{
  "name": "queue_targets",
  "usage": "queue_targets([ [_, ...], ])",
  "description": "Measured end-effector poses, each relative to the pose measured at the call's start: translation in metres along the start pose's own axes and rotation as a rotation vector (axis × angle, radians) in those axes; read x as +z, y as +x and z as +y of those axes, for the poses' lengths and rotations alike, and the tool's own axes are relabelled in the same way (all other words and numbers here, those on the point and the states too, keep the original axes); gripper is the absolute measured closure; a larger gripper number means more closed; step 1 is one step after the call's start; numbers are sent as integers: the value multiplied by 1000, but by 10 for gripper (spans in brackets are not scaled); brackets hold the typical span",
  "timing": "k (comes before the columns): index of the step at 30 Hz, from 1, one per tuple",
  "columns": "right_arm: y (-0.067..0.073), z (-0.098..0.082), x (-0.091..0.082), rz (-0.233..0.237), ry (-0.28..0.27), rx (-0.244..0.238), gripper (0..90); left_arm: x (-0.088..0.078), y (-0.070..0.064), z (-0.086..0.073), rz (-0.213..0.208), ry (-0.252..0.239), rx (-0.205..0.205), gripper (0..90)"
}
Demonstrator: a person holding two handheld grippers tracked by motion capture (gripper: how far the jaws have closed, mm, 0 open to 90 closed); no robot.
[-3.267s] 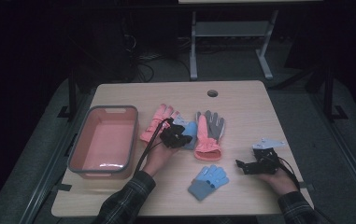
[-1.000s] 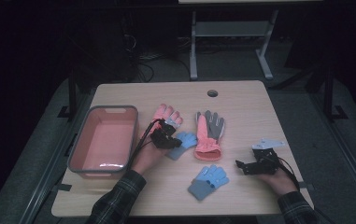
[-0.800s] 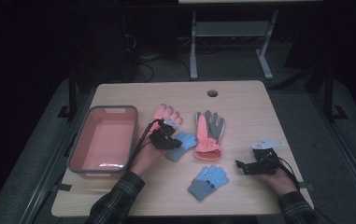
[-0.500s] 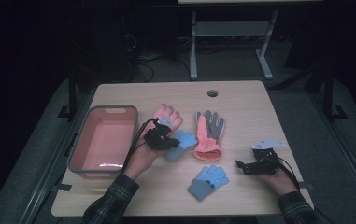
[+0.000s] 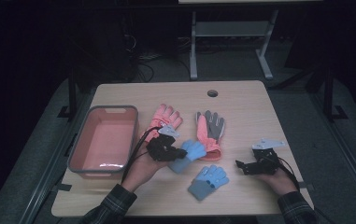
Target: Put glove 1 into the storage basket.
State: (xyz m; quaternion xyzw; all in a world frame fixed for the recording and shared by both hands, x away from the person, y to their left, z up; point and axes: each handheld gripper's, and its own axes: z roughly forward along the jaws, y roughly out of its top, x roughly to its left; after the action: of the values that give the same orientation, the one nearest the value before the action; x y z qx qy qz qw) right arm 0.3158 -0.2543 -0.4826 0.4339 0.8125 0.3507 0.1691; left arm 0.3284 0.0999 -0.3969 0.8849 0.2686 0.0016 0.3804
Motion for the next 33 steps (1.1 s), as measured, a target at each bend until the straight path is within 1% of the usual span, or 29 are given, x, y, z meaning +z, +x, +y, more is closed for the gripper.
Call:
queue_targets([
  [1, 0, 0, 0, 0, 0, 0, 92, 2, -5, 1, -9, 5, 9, 876],
  [2, 0, 0, 0, 0, 0, 0, 92, 5, -10, 1, -15, 6, 8, 876],
  [3, 0, 0, 0, 0, 0, 0, 92, 7, -13, 2, -22, 13, 23, 876],
  [5, 0, 0, 0, 0, 0, 0, 91, 12, -20, 2, -35, 20, 27, 876],
  [10, 0, 0, 0, 1, 0, 0, 92, 27, -33, 4, -56, 39, 35, 876],
  [12, 0, 0, 0, 0, 0, 0, 92, 34, -38, 4, -66, 58, 44, 876],
  [16, 0, 0, 0, 0, 0, 0, 92, 45, -47, 4, -74, 87, 49, 876],
  [17, 0, 0, 0, 0, 0, 0, 92, 48, -50, 5, -72, 94, 55, 876],
  [18, 0, 0, 0, 0, 0, 1, 92, 50, -52, 5, -71, 91, 44, 876],
  [19, 0, 0, 0, 0, 0, 0, 92, 53, -54, 5, -72, 102, 44, 876],
  [21, 0, 0, 0, 0, 0, 0, 92, 55, -55, 5, -71, 110, 47, 876],
  [22, 0, 0, 0, 0, 0, 0, 92, 57, -57, 4, -74, 109, 34, 876],
  [23, 0, 0, 0, 0, -1, 0, 92, 59, -58, 4, -74, 113, 39, 876],
  [24, 0, 0, 0, 0, 0, 0, 92, 62, -59, 3, -71, 129, 56, 874],
  [28, 0, 0, 0, 0, 0, 0, 92, 67, -60, 1, -61, 134, 51, 870],
  [29, 0, 0, 0, 0, -1, -1, 92, 67, -59, 0, -62, 143, 60, 865],
  [30, 0, 0, 0, 1, -1, -1, 92, 69, -60, -1, -58, 138, 50, 860],
  [31, 0, 0, 0, 0, 0, 0, 92, 69, -59, -1, -56, 144, 54, 851],
  [32, 0, 0, 0, 1, -1, -1, 92, 70, -59, -1, -59, 142, 51, 797],
  [33, 0, 0, 0, 0, 0, 0, 92, 71, -60, -1, -58, 139, 49, 761],
])
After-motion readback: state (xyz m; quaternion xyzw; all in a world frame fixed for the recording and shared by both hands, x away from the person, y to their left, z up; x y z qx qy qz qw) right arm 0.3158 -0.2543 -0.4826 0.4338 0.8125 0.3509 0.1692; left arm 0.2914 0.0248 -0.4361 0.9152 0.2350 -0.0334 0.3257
